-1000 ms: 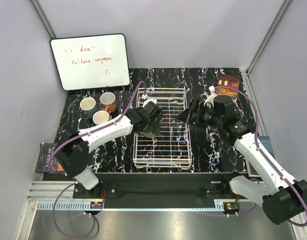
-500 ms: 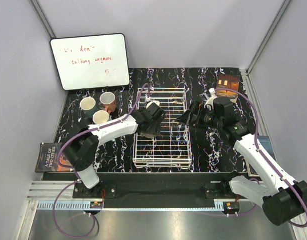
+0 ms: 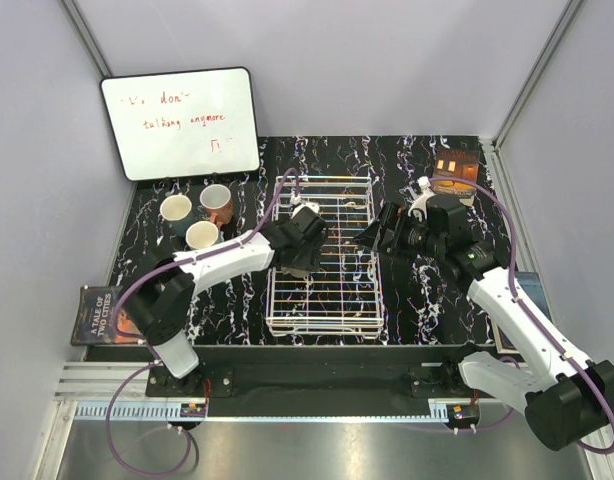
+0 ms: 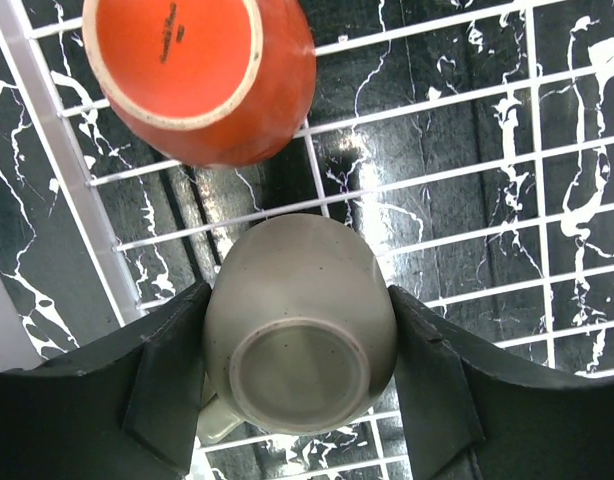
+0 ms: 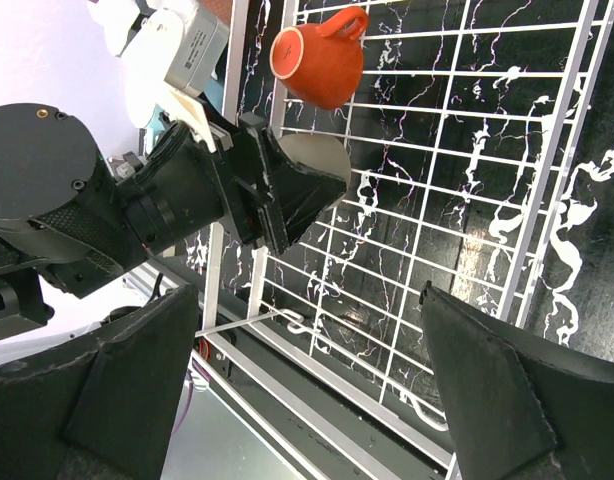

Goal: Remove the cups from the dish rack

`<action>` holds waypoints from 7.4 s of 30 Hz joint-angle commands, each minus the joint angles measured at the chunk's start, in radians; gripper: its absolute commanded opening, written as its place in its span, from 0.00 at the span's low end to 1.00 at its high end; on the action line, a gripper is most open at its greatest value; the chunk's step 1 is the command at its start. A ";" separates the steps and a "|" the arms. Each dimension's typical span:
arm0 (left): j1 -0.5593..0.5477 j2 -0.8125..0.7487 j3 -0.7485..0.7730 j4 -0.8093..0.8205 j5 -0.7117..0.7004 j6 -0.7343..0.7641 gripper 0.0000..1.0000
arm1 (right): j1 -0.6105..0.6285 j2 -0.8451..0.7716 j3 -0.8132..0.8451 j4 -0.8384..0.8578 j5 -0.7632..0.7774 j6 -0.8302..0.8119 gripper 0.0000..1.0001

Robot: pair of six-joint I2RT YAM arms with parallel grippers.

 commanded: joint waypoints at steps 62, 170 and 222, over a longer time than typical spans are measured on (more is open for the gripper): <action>0.127 -0.280 -0.374 1.597 1.059 -0.770 0.00 | -0.003 -0.029 0.036 0.538 -0.373 0.296 0.52; 0.230 -0.340 -0.303 0.786 1.075 -0.364 0.99 | -0.002 -0.095 0.152 0.119 -0.112 -0.023 0.00; 0.294 -0.532 -0.341 0.292 0.618 -0.198 0.99 | -0.177 1.061 0.746 -0.316 0.767 -0.210 0.01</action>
